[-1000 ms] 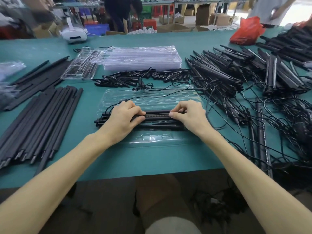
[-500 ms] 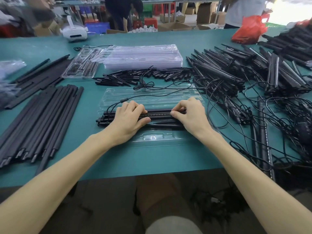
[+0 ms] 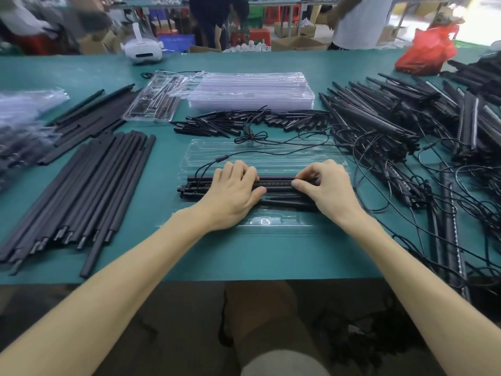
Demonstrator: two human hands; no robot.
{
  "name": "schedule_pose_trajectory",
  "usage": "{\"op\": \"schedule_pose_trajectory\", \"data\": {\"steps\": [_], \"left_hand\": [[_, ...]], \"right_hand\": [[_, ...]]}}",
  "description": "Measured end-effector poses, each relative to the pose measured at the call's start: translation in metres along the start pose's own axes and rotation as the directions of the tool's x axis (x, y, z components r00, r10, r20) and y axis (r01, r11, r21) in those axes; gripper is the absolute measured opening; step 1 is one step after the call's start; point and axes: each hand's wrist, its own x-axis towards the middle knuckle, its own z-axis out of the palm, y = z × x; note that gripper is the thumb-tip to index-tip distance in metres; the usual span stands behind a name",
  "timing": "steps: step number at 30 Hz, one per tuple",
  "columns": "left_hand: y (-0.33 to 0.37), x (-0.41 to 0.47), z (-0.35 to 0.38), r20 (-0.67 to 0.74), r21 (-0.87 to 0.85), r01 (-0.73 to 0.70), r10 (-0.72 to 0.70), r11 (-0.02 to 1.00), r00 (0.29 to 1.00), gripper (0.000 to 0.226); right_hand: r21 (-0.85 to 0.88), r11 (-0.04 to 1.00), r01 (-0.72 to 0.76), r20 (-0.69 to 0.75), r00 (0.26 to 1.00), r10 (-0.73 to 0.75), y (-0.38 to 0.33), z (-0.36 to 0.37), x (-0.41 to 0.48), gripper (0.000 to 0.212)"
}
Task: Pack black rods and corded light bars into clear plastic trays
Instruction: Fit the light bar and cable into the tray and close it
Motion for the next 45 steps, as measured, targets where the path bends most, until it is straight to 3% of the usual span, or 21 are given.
{"op": "schedule_pose_trajectory", "data": {"steps": [15, 20, 22, 24, 27, 29, 31, 33, 35, 41, 45], "left_hand": [[-0.011, -0.005, -0.005, 0.006, -0.025, -0.043, 0.043, 0.999, 0.999, 0.057], [-0.012, -0.005, -0.014, -0.264, 0.018, -0.069, 0.071, 0.997, 0.962, 0.054], [-0.017, 0.001, -0.021, -0.404, -0.028, 0.028, -0.037, 0.999, 0.914, 0.048], [-0.027, 0.008, -0.027, -0.458, -0.079, 0.189, -0.204, 0.979, 0.865, 0.036], [-0.044, 0.014, -0.032, -0.285, -0.117, 0.410, -0.426, 0.904, 0.858, 0.027], [-0.049, 0.013, -0.035, -0.165, -0.208, 0.434, -0.469, 0.877, 0.868, 0.026], [-0.050, 0.009, -0.038, -0.124, -0.378, 0.329, -0.399, 0.865, 0.908, 0.023], [-0.046, 0.004, -0.039, -0.047, -0.575, 0.247, -0.333, 0.780, 0.942, 0.020], [-0.044, 0.001, -0.039, 0.059, -0.682, 0.254, -0.294, 0.686, 0.954, 0.016], [-0.057, -0.004, -0.044, 0.246, -0.826, 0.299, -0.172, 0.477, 0.954, 0.019], [-0.056, -0.004, -0.037, 0.273, -0.784, 0.316, -0.160, 0.534, 0.949, 0.016]], "right_hand": [[0.010, 1.000, 0.022, 0.020, 1.000, -0.022, 0.003, 0.004, 0.001, 0.016], [0.039, 0.999, 0.038, 0.030, 0.999, -0.040, 0.001, 0.003, 0.001, 0.014], [0.048, 0.998, 0.032, 0.035, 0.999, -0.034, 0.001, 0.002, 0.001, 0.013], [0.050, 0.998, 0.031, 0.040, 0.999, -0.033, 0.000, 0.002, 0.001, 0.012], [0.054, 0.998, 0.028, 0.045, 0.999, -0.030, -0.001, 0.002, 0.000, 0.012], [0.056, 0.998, 0.026, 0.046, 0.999, -0.028, -0.001, 0.002, 0.001, 0.012], [0.052, 0.998, 0.027, 0.046, 0.999, -0.029, -0.002, 0.002, 0.001, 0.012], [0.046, 0.999, 0.025, 0.044, 0.999, -0.027, -0.002, 0.002, 0.001, 0.012], [0.045, 0.999, 0.023, 0.043, 0.999, -0.025, -0.002, 0.003, 0.000, 0.012], [0.034, 0.999, 0.025, 0.034, 0.999, -0.026, -0.002, 0.003, 0.000, 0.011], [0.030, 0.999, 0.029, 0.034, 0.999, -0.030, -0.001, 0.003, 0.001, 0.011]]}}
